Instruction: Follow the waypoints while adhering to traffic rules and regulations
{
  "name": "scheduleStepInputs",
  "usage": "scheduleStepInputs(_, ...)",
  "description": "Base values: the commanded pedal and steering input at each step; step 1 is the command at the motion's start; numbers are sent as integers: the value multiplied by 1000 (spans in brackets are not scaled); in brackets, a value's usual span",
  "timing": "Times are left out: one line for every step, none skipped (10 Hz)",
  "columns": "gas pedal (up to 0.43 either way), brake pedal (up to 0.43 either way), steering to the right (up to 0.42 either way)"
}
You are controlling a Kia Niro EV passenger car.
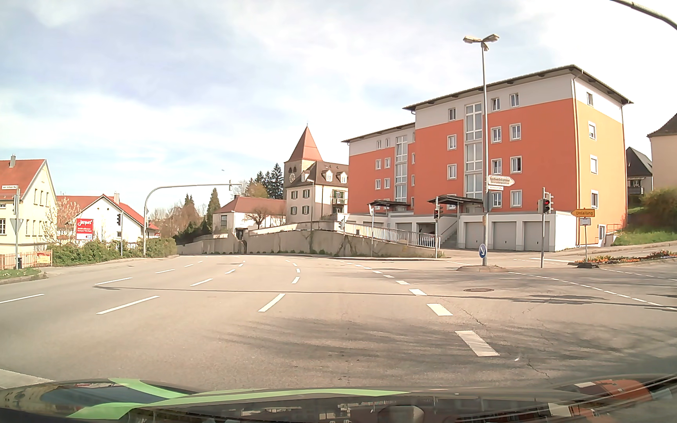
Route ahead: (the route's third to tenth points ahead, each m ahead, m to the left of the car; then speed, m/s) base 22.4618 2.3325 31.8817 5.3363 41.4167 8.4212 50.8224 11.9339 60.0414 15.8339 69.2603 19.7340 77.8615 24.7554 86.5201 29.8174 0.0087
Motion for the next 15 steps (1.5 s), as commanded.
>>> scheduleStepInputs(0, 159, -47)
scheduleStepInputs(0, 159, -47)
scheduleStepInputs(0, 159, -47)
scheduleStepInputs(0, 159, -47)
scheduleStepInputs(0, 159, -47)
scheduleStepInputs(0, 159, -47)
scheduleStepInputs(0, 159, -47)
scheduleStepInputs(0, 159, -47)
scheduleStepInputs(0, 159, -47)
scheduleStepInputs(0, 159, -47)
scheduleStepInputs(0, 159, -47)
scheduleStepInputs(0, 159, -47)
scheduleStepInputs(0, 159, -47)
scheduleStepInputs(0, 159, -47)
scheduleStepInputs(0, 165, -47)
